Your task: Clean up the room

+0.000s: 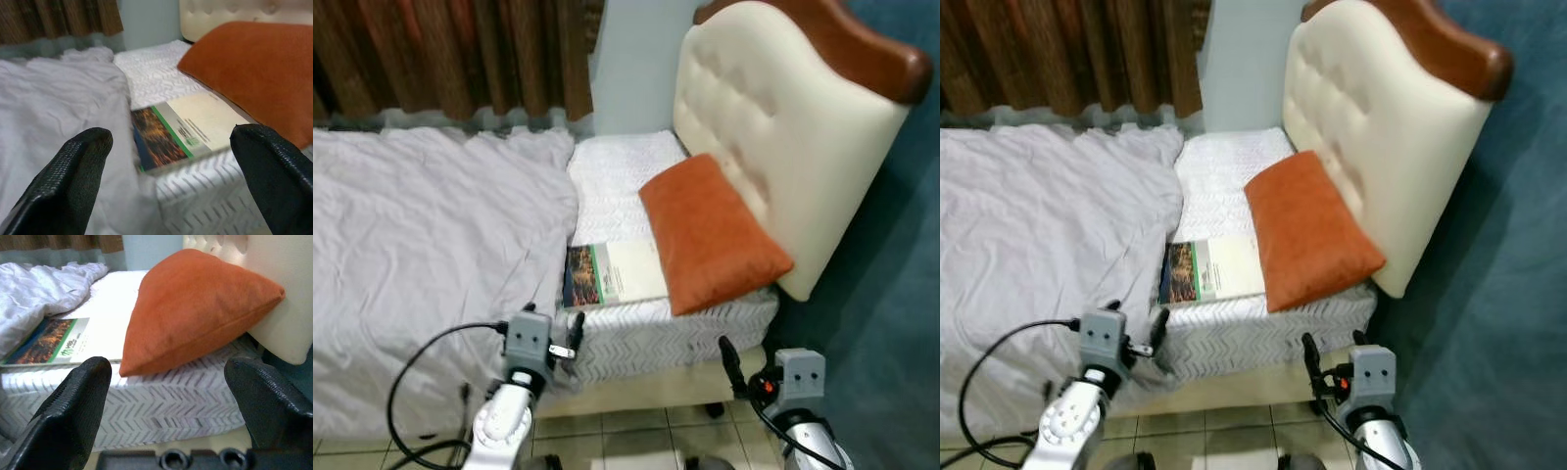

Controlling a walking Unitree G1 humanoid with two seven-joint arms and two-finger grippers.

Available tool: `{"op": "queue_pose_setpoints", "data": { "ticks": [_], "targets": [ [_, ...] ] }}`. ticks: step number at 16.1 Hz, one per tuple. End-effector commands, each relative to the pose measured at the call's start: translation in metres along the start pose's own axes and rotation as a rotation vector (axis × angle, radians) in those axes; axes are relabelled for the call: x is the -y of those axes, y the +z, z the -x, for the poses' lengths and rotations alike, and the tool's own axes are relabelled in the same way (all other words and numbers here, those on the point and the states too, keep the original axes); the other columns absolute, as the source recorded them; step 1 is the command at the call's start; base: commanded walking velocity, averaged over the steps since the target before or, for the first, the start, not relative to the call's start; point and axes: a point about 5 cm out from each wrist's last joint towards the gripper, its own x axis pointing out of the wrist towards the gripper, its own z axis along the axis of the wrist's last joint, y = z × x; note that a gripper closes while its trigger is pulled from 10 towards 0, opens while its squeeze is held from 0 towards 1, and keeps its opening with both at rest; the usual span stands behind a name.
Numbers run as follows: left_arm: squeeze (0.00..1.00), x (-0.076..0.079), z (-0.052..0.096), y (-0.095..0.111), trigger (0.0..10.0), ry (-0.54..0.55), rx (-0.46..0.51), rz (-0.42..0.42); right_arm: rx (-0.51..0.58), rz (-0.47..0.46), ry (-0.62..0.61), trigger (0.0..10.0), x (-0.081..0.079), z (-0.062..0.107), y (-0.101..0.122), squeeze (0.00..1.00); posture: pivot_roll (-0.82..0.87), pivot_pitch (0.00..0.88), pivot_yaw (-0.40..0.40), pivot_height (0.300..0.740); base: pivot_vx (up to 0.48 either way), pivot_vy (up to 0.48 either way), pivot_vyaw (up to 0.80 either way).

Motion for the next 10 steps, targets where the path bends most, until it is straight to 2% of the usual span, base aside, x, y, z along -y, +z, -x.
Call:
{"op": "queue_pose_setpoints", "data": {
  "ticks": [1,6,9,10],
  "targets": [
    [0.00,-0.003,-0.004,0.004,10.0,-0.003,0.004,-0.009,-0.007,-0.010,-0.001,10.0,0.002,-0.004,0.001,0.00,-0.05,0.000,-0.028,0.664,0.000,0.000,0.00],
    [0.00,-0.002,-0.007,0.003,10.0,-0.008,0.006,-0.016,-0.040,-0.029,0.021,10.0,0.005,-0.011,-0.003,0.00,-0.05,0.000,-0.036,0.708,0.000,0.000,0.00],
    [0.00,-0.001,-0.008,0.003,10.0,-0.017,0.004,-0.051,-0.073,-0.057,0.012,10.0,0.010,-0.010,-0.010,0.00,-0.05,0.000,-0.040,0.733,0.000,0.000,0.00],
    [0.00,-0.002,-0.009,0.002,10.0,-0.019,-0.001,-0.026,-0.090,-0.040,0.026,10.0,0.008,-0.009,-0.014,0.00,-0.04,0.000,-0.040,0.740,0.000,0.000,0.00]
  ]
}}
